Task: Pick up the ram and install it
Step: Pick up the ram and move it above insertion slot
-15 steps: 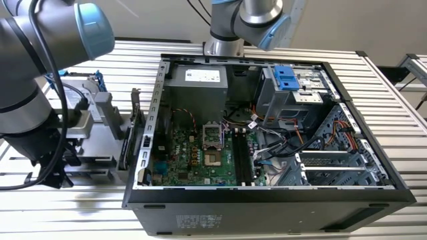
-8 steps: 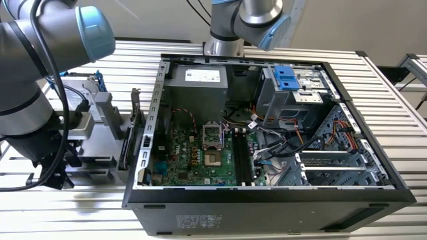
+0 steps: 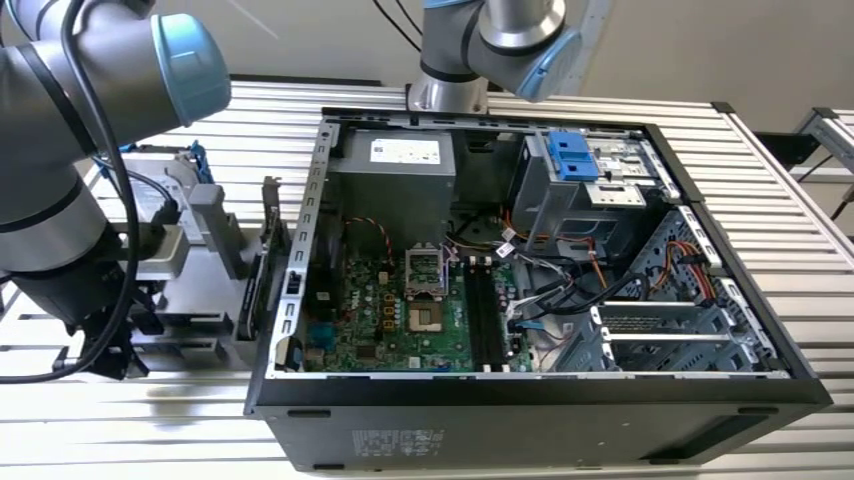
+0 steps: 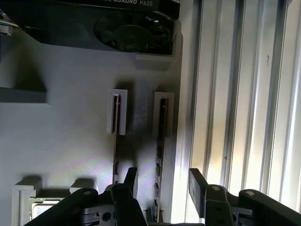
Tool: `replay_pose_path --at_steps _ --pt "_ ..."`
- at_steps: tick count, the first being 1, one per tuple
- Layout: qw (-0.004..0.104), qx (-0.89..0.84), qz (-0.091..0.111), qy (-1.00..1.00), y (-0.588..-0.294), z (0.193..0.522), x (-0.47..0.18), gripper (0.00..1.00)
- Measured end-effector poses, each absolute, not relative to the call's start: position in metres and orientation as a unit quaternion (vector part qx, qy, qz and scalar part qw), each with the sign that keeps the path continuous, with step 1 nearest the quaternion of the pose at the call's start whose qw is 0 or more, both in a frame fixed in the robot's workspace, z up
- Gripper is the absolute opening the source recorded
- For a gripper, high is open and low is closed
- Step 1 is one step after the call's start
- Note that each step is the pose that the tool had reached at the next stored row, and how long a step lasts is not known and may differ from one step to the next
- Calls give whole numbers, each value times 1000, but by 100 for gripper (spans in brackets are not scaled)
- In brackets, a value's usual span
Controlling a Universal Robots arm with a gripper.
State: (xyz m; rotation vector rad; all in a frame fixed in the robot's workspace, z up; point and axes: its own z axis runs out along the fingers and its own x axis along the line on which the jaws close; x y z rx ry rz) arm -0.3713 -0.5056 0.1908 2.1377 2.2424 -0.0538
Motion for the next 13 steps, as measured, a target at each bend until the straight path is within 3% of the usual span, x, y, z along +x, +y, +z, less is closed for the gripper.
replay_pose_path --at_steps 13 --pt "22 690 -17 724 -506 190 -371 100"
